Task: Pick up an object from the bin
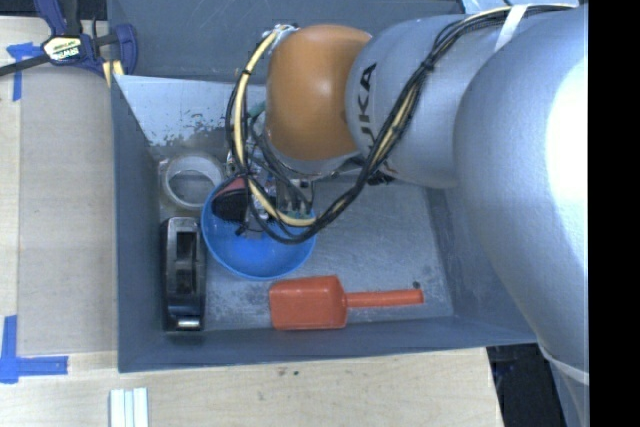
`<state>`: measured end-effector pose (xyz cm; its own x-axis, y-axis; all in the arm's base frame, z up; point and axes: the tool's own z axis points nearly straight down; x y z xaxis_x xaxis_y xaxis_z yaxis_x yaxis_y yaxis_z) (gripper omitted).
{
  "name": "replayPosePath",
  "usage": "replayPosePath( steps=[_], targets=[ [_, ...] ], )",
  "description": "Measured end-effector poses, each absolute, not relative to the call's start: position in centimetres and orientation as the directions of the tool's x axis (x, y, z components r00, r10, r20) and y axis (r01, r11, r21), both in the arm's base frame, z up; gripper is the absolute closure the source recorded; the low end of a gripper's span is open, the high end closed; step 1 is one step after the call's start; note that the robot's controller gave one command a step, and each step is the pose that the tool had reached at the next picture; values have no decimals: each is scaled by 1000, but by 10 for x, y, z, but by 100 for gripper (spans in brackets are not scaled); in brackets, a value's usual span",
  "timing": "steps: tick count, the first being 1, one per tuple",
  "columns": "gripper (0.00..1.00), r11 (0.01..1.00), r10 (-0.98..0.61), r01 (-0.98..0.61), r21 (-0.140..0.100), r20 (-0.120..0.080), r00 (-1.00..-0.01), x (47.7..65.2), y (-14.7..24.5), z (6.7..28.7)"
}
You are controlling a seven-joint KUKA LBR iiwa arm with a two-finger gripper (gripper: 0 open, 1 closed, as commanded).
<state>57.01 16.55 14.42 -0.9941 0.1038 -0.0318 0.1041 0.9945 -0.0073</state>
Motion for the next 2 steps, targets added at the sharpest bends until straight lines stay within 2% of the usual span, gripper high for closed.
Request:
replayPosePath(
  steps=[1, 2],
  targets=[
    [100, 996, 84, 84, -31, 4, -996, 560, 163, 87],
    [100, 996, 88, 88, -18, -17, -996, 566, 155, 191]
  ],
)
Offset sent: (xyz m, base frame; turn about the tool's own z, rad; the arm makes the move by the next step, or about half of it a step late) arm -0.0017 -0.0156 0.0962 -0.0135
